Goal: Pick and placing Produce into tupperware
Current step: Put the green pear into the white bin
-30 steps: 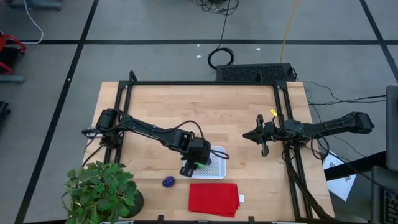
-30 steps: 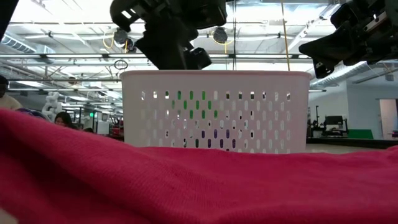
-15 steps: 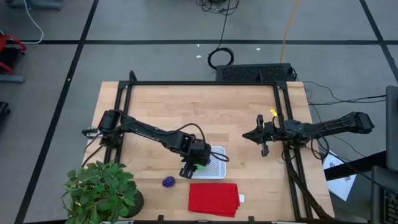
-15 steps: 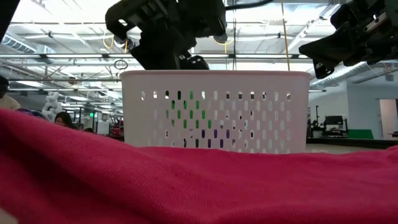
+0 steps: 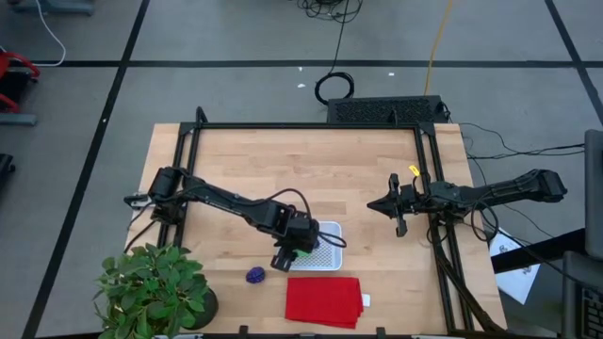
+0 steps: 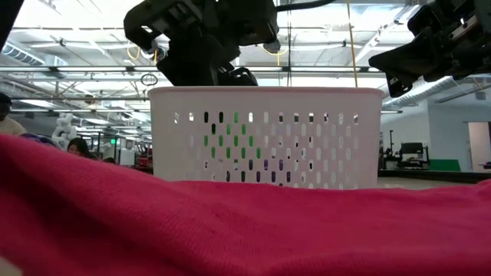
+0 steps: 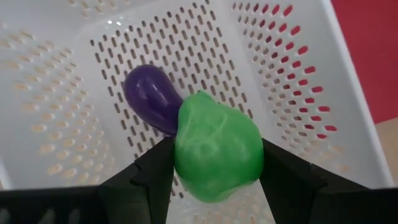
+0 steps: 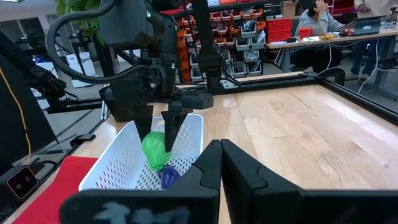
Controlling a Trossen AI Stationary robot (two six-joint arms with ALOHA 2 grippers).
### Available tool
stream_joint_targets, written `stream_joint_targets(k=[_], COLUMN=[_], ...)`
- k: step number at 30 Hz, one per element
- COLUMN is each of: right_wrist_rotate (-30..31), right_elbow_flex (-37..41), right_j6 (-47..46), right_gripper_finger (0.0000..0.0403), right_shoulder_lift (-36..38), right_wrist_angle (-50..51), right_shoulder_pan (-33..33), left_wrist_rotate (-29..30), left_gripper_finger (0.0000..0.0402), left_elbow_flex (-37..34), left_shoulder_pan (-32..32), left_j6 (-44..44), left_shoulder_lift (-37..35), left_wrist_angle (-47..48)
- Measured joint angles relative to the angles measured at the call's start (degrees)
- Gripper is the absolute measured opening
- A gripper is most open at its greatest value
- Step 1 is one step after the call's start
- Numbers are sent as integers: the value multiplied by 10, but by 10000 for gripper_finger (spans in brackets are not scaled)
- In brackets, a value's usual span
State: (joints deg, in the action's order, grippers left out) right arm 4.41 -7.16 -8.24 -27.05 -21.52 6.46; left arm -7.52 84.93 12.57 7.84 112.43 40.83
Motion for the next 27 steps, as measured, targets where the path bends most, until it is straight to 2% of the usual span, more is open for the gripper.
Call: stream_joint_targets(k=[23,27], right_wrist_rotate=[0,0], right_elbow_flex=[0,0], right_j6=[0,0], right_gripper_finger=[0,0], right_shoulder_lift=[0,0], right_wrist_angle=[2,4], right_shoulder_pan=[0,0], left_wrist_rotate=[-18,-41], left_gripper_finger=[200,200], left_elbow_flex=[0,0], left_shoulder_pan=[15,15], left_j6=[0,-1], left_shoulder_lift=[16,16], left_wrist_angle=[-8,-8])
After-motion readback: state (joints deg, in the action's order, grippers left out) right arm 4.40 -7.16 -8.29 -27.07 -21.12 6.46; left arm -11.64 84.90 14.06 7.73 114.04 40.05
